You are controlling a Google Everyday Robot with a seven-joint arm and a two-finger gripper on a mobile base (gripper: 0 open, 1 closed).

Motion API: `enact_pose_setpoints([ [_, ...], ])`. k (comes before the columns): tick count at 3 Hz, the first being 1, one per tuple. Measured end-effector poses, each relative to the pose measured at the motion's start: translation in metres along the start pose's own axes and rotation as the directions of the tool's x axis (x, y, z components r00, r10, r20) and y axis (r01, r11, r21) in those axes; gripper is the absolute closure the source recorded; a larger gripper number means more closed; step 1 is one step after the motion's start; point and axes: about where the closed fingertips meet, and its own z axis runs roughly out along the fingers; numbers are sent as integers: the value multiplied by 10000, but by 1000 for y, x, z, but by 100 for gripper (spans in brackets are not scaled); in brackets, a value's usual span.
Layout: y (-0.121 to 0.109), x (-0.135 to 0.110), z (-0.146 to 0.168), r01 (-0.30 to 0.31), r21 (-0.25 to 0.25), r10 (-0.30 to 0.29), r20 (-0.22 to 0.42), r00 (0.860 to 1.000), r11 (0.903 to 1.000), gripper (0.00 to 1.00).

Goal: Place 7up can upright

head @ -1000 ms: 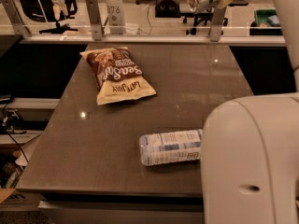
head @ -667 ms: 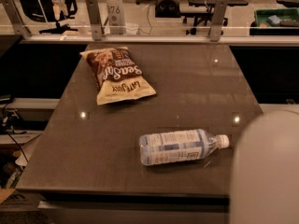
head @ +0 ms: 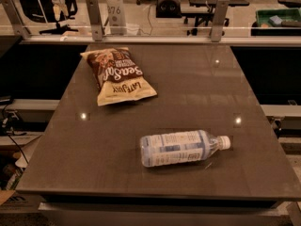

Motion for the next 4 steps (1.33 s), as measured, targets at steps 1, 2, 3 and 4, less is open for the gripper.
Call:
enact_pose_setpoints([
  [1,-27,-5,-49,354,845,-329,-313,9990,9958,100],
  [2,-27,-6,-50,383,861,-357,-316,9989,9955,100],
  [3,-23,-14,-50,1093,1086,-1074,-236,9939,9881,100],
  [4,-7,-30,-52,2145,1528,-2157,-87,9764,9647,100],
])
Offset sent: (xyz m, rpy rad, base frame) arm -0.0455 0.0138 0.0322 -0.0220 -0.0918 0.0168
